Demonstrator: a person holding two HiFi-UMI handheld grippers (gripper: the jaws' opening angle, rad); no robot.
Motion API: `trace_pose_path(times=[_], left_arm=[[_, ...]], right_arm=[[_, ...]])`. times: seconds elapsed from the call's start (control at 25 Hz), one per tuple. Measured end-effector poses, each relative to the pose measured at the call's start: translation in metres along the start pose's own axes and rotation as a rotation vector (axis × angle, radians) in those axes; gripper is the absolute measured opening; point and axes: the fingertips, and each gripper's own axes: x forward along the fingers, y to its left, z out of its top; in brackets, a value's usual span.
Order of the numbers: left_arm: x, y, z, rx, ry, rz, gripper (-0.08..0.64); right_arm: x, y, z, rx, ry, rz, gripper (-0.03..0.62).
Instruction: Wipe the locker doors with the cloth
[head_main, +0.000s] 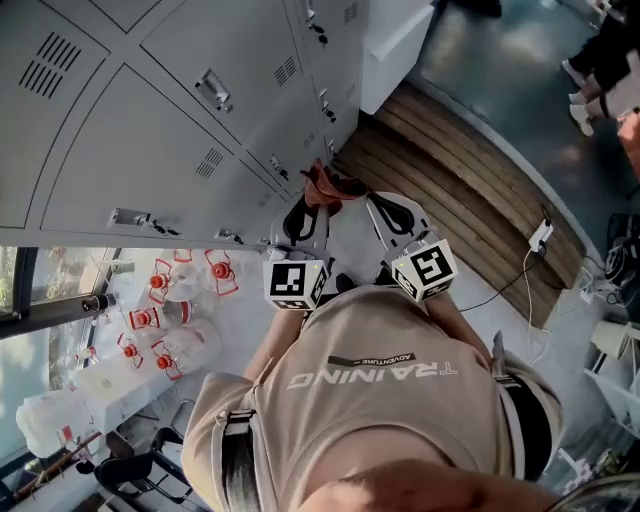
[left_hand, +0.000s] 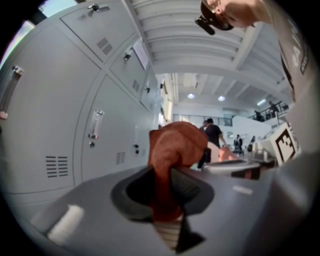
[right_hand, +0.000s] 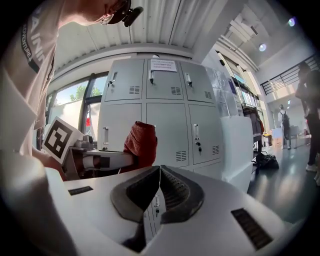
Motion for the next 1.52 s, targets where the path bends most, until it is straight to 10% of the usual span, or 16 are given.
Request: trace_pose_path(times=[0.32, 0.88, 1.16, 1.52], left_arm=[[0.056, 0.029, 0.011, 0.069, 0.033, 0.093, 0.082], [0.146, 0.103, 0.060, 0.246, 0.126, 0.453, 0.082], [0.137, 0.135, 0.122, 0.534, 0.291, 0.605, 0.082], [0.107, 0.168, 0.237, 0.917, 0.326, 0.754, 0.083]], right_arm=[[0.061, -0.054, 0.009, 0.009, -0.022, 0.089, 0.015], [0.174, -0.118, 0.044, -0.075, -0.008, 0.513, 0.015], [0.217, -0.087, 0.061, -0.100, 0.020, 0.719, 0.015], [0.241, -0.062, 0.073, -0.145, 0.029, 0.653, 0.015]])
